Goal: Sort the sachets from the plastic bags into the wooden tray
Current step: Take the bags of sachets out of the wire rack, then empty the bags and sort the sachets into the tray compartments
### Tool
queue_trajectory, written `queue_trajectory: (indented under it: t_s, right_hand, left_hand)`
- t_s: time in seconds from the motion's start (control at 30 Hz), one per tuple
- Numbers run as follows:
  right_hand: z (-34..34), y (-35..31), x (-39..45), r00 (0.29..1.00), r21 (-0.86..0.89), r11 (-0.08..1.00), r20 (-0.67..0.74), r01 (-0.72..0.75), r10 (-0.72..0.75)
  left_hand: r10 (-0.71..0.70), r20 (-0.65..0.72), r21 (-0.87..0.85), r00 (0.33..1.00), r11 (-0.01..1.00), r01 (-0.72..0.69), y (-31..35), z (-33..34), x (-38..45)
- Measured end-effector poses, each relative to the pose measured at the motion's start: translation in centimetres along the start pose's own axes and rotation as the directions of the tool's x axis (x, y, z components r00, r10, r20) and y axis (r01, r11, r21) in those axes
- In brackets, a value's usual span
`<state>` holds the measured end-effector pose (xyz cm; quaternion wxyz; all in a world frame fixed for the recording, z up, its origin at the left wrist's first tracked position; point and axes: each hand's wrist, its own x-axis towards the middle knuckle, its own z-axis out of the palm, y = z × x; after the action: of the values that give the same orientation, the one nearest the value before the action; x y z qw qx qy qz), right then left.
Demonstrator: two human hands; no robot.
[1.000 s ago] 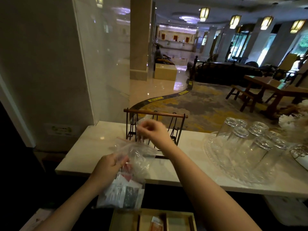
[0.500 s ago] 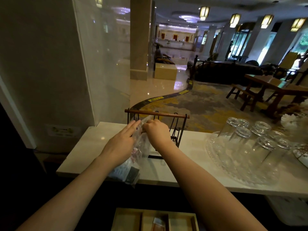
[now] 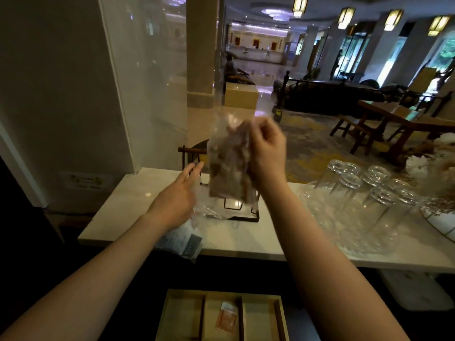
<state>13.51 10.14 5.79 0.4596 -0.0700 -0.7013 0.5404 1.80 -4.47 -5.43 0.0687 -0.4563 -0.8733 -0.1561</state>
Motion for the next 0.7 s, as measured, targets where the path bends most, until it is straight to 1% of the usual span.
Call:
queue_trajectory:
  t_s: [0.03,0.1,0.13,0.17,0.23,0.3,0.33,0.37,0.43,0.5,0.53,0.6,0.63,0.7]
  right_hand:
    - [-0.8,-1.3,0.1,0.999,0.057,0.998,-0.031,-0.006,0.008]
    - [-2.2,-3.2,-0.6,1.000,0.101,0.995,-0.018,-0.012,0.014]
    - [-2.8,-3.7,-1.4,1.000,0.109,0.994,0.005,-0.020,0.019]
    - [-3.2,-3.7,-2.3,0.999,0.119,0.992,0.035,-0.039,0.035]
    - [-3.7,-3.5,-4.2,0.995,0.125,0.990,0.083,-0.065,0.055]
    - [-4.5,-2.3,-6.8,0.989,0.135,0.985,0.117,-0.108,0.093]
    - [-5.0,-2.1,-7.6,0.986,0.148,0.982,0.134,-0.119,0.099]
    - [-5.4,-1.4,-8.9,0.979,0.168,0.974,0.156,-0.155,0.129]
    - [-6.3,-0.3,-11.1,0.969,0.212,0.956,0.183,-0.204,0.166]
    - [-6.9,0.8,-13.4,0.946,0.247,0.925,0.223,-0.289,0.236]
    - [-7.2,1.3,-14.5,0.926,0.241,0.908,0.248,-0.343,0.284]
    - [-7.8,2.3,-16.8,0.890,0.195,0.884,0.269,-0.426,0.369]
    - [-8.1,2.8,-17.8,0.878,0.160,0.878,0.259,-0.451,0.404]
    - [-8.3,3.7,-19.8,0.861,0.070,0.875,0.233,-0.479,0.453]
  left_hand:
    - [-0.004,0.021,0.011,1.000,1.000,0.004,-0.2,0.3,0.0]
    - [0.054,0.022,0.114,0.998,0.992,-0.056,-0.3,0.3,-0.1]
    - [0.115,-0.007,0.155,0.993,0.981,-0.113,-0.5,0.4,-0.1]
    - [0.157,-0.043,0.162,0.987,0.976,-0.148,-0.6,0.5,-0.4]
    - [0.209,-0.138,0.099,0.968,0.975,-0.197,-0.5,0.3,-0.9]
    - [0.143,-0.234,-0.093,0.962,0.981,-0.168,0.3,0.1,-2.6]
    - [0.088,-0.278,-0.176,0.957,0.974,-0.141,0.9,-0.3,-3.2]
    - [0.008,-0.293,-0.257,0.956,0.963,-0.087,1.5,0.0,-4.6]
    - [-0.143,-0.324,-0.362,0.935,0.932,0.017,2.9,0.5,-7.2]
    - [-0.187,-0.336,-0.397,0.923,0.917,0.042,3.8,1.2,-10.3]
    - [-0.192,-0.330,-0.410,0.924,0.911,0.043,4.0,1.7,-11.8]
    - [-0.238,-0.297,-0.498,0.925,0.865,0.063,4.5,2.8,-14.7]
    - [-0.264,-0.270,-0.552,0.926,0.831,0.076,4.6,3.5,-16.1]
    - [-0.270,-0.183,-0.609,0.945,0.786,0.107,5.0,5.2,-18.8]
